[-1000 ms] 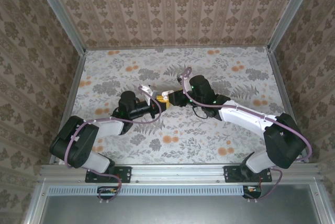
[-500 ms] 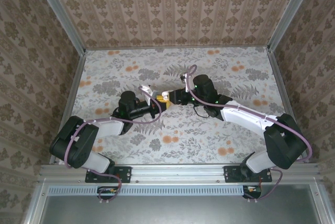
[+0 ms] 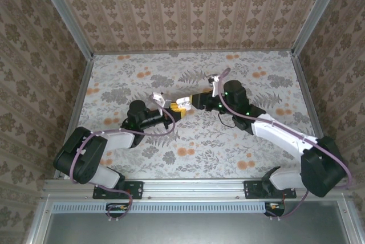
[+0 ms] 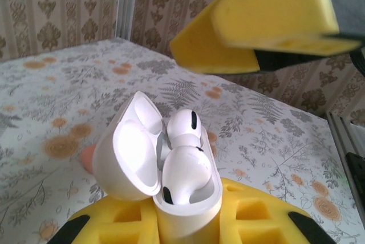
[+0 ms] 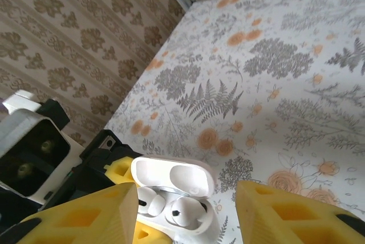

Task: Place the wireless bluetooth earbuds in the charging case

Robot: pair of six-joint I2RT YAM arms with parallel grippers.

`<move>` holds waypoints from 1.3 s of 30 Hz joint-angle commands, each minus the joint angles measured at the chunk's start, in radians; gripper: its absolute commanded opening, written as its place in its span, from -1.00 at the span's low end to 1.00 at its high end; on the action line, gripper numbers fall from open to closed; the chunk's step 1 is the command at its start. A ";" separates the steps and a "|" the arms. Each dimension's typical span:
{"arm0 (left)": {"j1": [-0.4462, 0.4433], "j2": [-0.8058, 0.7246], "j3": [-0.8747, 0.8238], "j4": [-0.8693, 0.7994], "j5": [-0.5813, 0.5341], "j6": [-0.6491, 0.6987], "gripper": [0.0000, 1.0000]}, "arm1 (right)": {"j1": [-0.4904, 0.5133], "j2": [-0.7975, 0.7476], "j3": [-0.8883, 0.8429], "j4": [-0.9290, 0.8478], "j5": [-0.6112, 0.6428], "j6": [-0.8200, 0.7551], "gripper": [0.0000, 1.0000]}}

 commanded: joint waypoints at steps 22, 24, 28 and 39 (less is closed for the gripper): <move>-0.104 -0.208 0.045 -0.164 0.164 0.271 -0.89 | -0.096 -0.192 0.024 -0.437 -0.460 -0.965 0.72; -0.107 -0.207 0.045 -0.162 0.160 0.271 -0.89 | -0.082 -0.172 0.034 -0.428 -0.474 -0.982 0.72; -0.112 -0.208 0.043 -0.160 0.155 0.266 -0.89 | -0.047 -0.121 0.065 -0.418 -0.481 -1.009 0.70; -0.113 -0.224 0.028 -0.171 0.105 0.268 -0.90 | -0.009 -0.084 0.091 -0.417 -0.540 -1.085 0.43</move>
